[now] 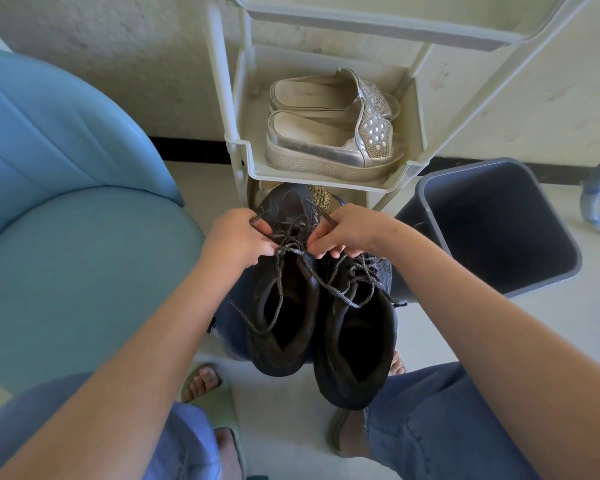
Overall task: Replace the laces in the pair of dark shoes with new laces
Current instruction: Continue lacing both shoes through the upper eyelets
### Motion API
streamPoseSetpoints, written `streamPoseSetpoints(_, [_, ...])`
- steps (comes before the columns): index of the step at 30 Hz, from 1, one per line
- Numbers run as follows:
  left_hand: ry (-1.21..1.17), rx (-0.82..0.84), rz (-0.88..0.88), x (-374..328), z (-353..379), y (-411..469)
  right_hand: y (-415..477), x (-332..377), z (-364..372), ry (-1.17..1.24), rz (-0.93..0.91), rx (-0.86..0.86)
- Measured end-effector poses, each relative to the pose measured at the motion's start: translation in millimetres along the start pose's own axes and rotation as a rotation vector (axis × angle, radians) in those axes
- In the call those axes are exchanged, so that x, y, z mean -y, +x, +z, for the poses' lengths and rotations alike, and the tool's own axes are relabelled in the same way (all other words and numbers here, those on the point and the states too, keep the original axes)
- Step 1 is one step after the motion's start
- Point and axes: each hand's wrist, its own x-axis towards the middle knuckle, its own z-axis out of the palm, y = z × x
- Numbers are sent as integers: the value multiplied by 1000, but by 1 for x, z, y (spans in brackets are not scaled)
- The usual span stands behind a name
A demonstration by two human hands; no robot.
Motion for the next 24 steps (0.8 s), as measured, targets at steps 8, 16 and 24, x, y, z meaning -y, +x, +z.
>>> streamPoseSetpoints(8, [55,-38,22,3,7,6,-7,7,7,-34,-79,-83])
streamPoseSetpoints(16, [127,-116,75,6,12,5,-4,11,16,-122,-134,-118])
streamPoseSetpoints(24, [302,-111,26,0,13,1,-5,13,23,-195,-38,-101])
